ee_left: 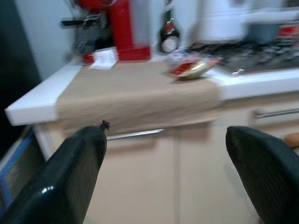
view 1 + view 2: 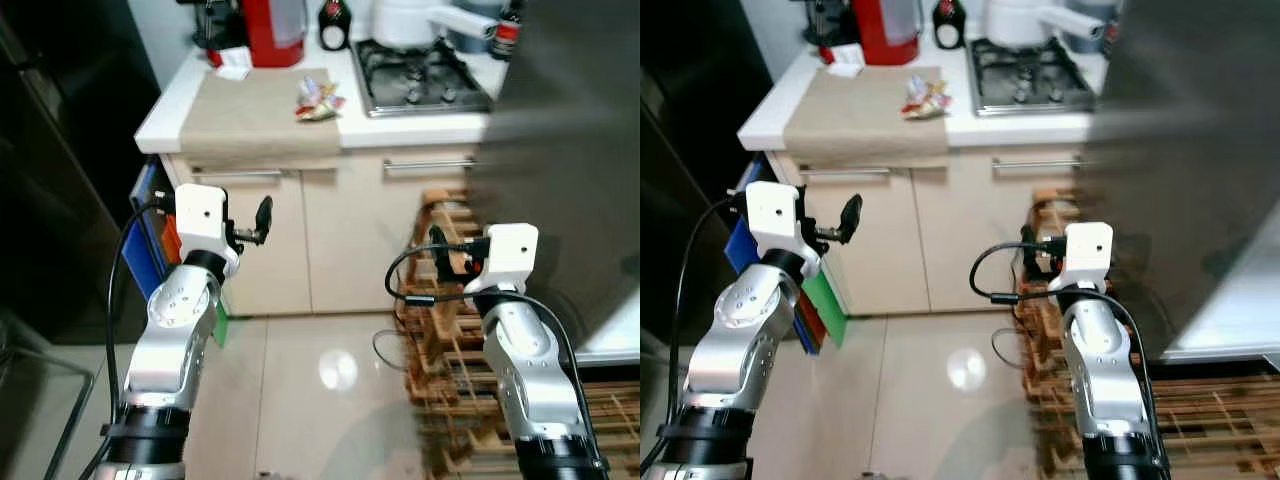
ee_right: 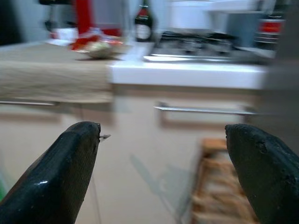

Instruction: Restocking fridge

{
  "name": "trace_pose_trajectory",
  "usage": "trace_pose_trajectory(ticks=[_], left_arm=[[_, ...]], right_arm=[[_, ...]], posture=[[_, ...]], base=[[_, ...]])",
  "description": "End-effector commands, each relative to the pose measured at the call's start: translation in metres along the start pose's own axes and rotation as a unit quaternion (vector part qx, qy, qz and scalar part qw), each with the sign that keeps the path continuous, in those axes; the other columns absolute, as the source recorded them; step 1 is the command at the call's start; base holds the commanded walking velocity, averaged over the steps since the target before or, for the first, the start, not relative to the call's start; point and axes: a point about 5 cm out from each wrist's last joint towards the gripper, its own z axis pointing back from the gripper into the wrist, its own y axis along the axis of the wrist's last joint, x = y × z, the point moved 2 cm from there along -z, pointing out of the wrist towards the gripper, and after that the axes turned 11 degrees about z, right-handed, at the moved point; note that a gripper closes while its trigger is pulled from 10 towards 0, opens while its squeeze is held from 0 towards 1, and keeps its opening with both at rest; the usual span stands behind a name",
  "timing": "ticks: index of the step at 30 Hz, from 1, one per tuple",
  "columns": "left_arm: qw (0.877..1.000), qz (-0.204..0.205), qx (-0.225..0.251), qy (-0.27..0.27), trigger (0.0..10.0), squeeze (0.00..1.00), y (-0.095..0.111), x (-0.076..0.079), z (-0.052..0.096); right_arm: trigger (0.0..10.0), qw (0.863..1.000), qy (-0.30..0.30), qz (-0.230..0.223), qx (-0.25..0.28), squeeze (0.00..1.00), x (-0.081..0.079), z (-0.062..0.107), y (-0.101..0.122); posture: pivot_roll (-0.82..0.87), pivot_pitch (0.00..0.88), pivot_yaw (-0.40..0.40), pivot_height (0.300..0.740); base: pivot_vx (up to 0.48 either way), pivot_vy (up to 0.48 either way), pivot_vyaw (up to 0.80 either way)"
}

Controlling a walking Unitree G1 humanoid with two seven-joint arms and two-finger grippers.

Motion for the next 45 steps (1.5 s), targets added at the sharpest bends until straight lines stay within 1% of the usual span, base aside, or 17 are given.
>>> trace_pose_trajectory(ticks=[1, 12, 13, 21, 29, 34, 35, 36, 37, 38, 41, 42, 45], left_arm=[[1.000, 0.002, 0.004, -0.014, 10.0, 0.00, 0.002, 0.008, -0.003], [1.000, 0.007, 0.008, -0.013, 10.0, 0.00, 0.005, 0.007, -0.005], [1.000, 0.010, 0.006, -0.011, 10.0, 1.00, 0.005, 0.006, -0.005], [1.000, 0.013, 0.010, -0.014, 10.0, 1.00, 0.006, 0.009, -0.007], [1.000, 0.010, 0.019, -0.019, 10.0, 1.00, 0.013, 0.011, -0.016], [0.999, 0.014, 0.024, -0.032, 10.0, 1.00, 0.018, 0.014, -0.019], [0.999, 0.011, 0.028, -0.044, 10.0, 0.91, 0.020, 0.018, -0.019], [0.998, 0.008, 0.030, -0.050, 10.0, 0.91, 0.020, 0.020, -0.019], [0.998, 0.006, 0.033, -0.053, 10.0, 0.27, 0.021, 0.022, -0.019], [0.998, 0.009, 0.038, -0.056, 10.0, 0.00, 0.023, 0.023, -0.019], [0.997, 0.012, 0.047, -0.058, 10.0, 0.00, 0.028, 0.025, -0.021], [0.997, 0.011, 0.055, -0.059, 10.0, 0.00, 0.032, 0.025, -0.022], [0.996, 0.012, 0.060, -0.058, 10.0, 0.00, 0.035, 0.025, -0.023]], right_arm=[[10.0, 1.000, -0.012, 0.007, -0.004, 0.00, 0.010, 0.002, -0.002], [10.0, 1.000, -0.006, 0.007, -0.001, 0.00, 0.004, 0.000, -0.002], [10.0, 1.000, -0.005, 0.008, -0.001, 0.00, 0.003, -0.001, -0.002], [10.0, 1.000, -0.001, 0.010, 0.000, 0.00, 0.002, -0.001, -0.001], [10.0, 1.000, -0.002, 0.012, 0.004, 0.00, 0.001, -0.002, 0.000], [10.0, 1.000, -0.002, 0.012, 0.005, 0.00, 0.000, -0.001, 0.000], [10.0, 1.000, -0.008, 0.016, 0.009, 0.00, 0.002, -0.001, 0.002], [10.0, 1.000, -0.011, 0.018, 0.011, 0.00, 0.003, -0.001, 0.004], [10.0, 1.000, -0.014, 0.023, 0.013, 0.00, 0.004, 0.000, 0.005], [10.0, 0.999, -0.017, 0.025, 0.016, 0.00, 0.005, -0.001, 0.007], [10.0, 0.999, -0.017, 0.036, 0.028, 0.00, 0.005, 0.000, 0.014], [10.0, 0.999, -0.017, 0.036, 0.032, 0.00, 0.005, 0.000, 0.016], [10.0, 0.999, -0.017, 0.038, 0.035, 0.00, 0.004, 0.000, 0.018]], posture=[[-0.09, 0.000, 0.058, 0.740], [-0.09, 0.000, 0.061, 0.740], [-0.08, 0.000, 0.059, 0.740], [-0.09, 0.000, 0.054, 0.740], [-0.09, 0.000, 0.054, 0.740], [-0.09, 0.000, 0.060, 0.740], [-0.09, 0.000, 0.061, 0.740], [-0.09, 0.000, 0.061, 0.740], [-0.09, 0.000, 0.061, 0.740], [-0.10, 0.000, 0.061, 0.740], [-0.10, 0.000, 0.062, 0.740], [-0.10, 0.000, 0.062, 0.740], [-0.10, 0.000, 0.062, 0.740]], base=[[0.480, 0.000, 0.00], [0.480, 0.000, 0.00], [0.480, 0.000, 0.00], [0.480, 0.000, 0.00], [0.480, 0.000, 0.00], [0.480, 0.000, 0.00], [0.480, 0.000, 0.00], [0.480, 0.000, 0.00], [0.480, 0.000, 0.00], [0.000, 0.000, 0.00], [0.000, 0.000, 0.00], [0.000, 0.000, -0.80], [0.000, 0.000, -0.80]])
